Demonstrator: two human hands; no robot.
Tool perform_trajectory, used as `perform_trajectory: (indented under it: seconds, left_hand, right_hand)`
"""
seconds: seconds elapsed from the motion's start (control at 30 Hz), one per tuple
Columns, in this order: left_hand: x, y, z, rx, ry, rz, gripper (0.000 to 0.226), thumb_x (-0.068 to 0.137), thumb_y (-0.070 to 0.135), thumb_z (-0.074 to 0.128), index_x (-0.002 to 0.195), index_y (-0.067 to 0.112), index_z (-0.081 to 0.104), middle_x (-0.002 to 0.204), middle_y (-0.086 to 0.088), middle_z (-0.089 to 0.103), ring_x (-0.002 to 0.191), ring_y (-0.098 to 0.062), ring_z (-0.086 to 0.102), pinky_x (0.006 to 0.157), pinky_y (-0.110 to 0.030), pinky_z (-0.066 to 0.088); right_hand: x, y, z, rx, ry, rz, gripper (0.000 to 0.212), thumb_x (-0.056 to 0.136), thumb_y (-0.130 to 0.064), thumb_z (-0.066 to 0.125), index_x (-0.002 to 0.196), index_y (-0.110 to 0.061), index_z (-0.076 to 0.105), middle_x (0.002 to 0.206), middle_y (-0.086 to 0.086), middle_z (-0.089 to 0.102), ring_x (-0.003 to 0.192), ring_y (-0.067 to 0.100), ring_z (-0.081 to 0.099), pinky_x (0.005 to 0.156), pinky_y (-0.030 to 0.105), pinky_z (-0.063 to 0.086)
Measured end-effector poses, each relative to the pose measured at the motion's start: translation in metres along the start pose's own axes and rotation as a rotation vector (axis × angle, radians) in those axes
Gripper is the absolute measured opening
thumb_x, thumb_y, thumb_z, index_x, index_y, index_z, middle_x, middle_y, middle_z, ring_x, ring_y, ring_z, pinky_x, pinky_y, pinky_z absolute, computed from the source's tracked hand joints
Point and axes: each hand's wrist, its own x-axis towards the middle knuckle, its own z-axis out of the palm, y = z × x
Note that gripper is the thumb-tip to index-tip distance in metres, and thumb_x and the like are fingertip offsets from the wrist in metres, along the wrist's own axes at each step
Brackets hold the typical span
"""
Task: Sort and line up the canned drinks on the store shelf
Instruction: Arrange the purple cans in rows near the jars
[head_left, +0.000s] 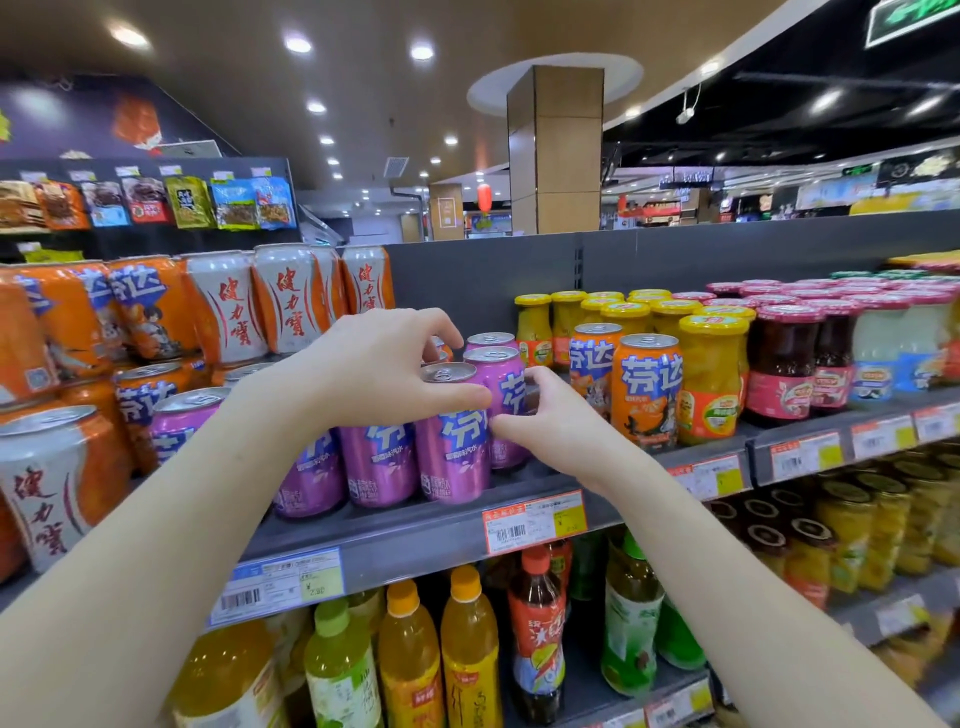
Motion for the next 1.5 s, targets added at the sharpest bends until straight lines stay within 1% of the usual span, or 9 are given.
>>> perform_trajectory:
  seconds: [0.17,0.27,0.37,0.6,0.7,0.87,1.0,1.2,1.5]
  left_hand:
    - [-0.007,-0.009,0.005,0.085,0.015,0.019,0.086,0.059,0.098,0.049,0.128,0.046,0.057,0.115,0.012,0.059,0.104,-0.013,0.059,0.093,-0.04,0.052]
    - [-0.013,-0.01,0.011,0.103,0.063,-0.002,0.081,0.061,0.094,0.053,0.127,0.045,0.058,0.115,0.008,0.052,0.105,-0.017,0.051,0.089,-0.036,0.044]
    - [-0.016,-0.007,0.016,0.151,0.126,0.005,0.077,0.066,0.089,0.053,0.123,0.039,0.063,0.109,0.006,0.056,0.1,-0.017,0.053,0.083,-0.034,0.038]
    - [-0.01,0.008,0.027,0.119,0.23,0.016,0.071,0.076,0.083,0.053,0.131,0.041,0.065,0.118,0.005,0.062,0.113,-0.02,0.058,0.104,-0.041,0.037]
    - [-0.005,0.011,0.034,0.082,0.251,0.013,0.067,0.079,0.08,0.055,0.131,0.04,0.066,0.12,0.003,0.062,0.115,-0.021,0.057,0.107,-0.045,0.039]
    - [-0.001,0.01,0.044,0.058,0.327,-0.003,0.062,0.081,0.075,0.061,0.129,0.036,0.069,0.122,0.002,0.065,0.115,-0.021,0.059,0.106,-0.046,0.038]
    - [0.006,0.015,0.051,0.116,0.347,-0.036,0.065,0.083,0.077,0.056,0.132,0.036,0.067,0.122,0.007,0.063,0.113,-0.02,0.054,0.104,-0.044,0.035]
    - [0.005,0.022,0.053,0.2,0.343,-0.058,0.063,0.088,0.073,0.053,0.138,0.035,0.062,0.134,0.009,0.062,0.124,-0.018,0.051,0.109,-0.043,0.032]
    - [-0.002,0.024,0.055,0.255,0.348,-0.074,0.066,0.091,0.07,0.053,0.147,0.034,0.051,0.145,0.009,0.059,0.135,-0.019,0.05,0.118,-0.046,0.026]
  right_hand:
    - [-0.009,0.003,-0.01,-0.153,0.121,-0.049,0.066,0.076,-0.038,0.086,0.13,-0.025,0.051,0.109,-0.015,0.066,0.095,0.0,0.065,0.079,0.025,0.057]
    - [-0.013,0.008,-0.013,-0.242,0.212,-0.07,0.068,0.073,-0.048,0.086,0.127,-0.027,0.05,0.115,-0.009,0.064,0.102,0.008,0.063,0.083,0.028,0.055]
    - [-0.011,0.014,-0.012,-0.301,0.262,-0.094,0.07,0.073,-0.056,0.084,0.126,-0.026,0.051,0.12,-0.006,0.063,0.107,0.012,0.062,0.087,0.033,0.056]
    - [-0.002,0.023,-0.01,-0.418,0.401,-0.081,0.073,0.075,-0.061,0.078,0.13,-0.022,0.05,0.124,0.002,0.059,0.113,0.021,0.06,0.09,0.044,0.057]
    - [-0.002,0.025,-0.011,-0.435,0.374,-0.074,0.073,0.08,-0.057,0.076,0.136,-0.021,0.046,0.128,0.003,0.057,0.117,0.021,0.059,0.089,0.039,0.056]
    - [-0.009,0.025,-0.016,-0.389,0.29,-0.069,0.072,0.083,-0.052,0.075,0.14,-0.025,0.038,0.128,-0.003,0.065,0.114,0.021,0.065,0.091,0.044,0.058]
    - [-0.014,0.024,-0.018,-0.421,0.286,-0.087,0.074,0.086,-0.053,0.073,0.144,-0.024,0.038,0.132,-0.002,0.064,0.117,0.022,0.064,0.09,0.039,0.055]
    - [-0.017,0.023,-0.021,-0.421,0.255,-0.08,0.069,0.089,-0.05,0.071,0.144,-0.024,0.039,0.133,0.0,0.064,0.118,0.025,0.062,0.087,0.036,0.05]
    - [-0.023,0.015,-0.015,-0.373,0.258,-0.031,0.066,0.088,-0.039,0.073,0.14,-0.015,0.039,0.132,0.007,0.059,0.119,0.027,0.06,0.092,0.039,0.053]
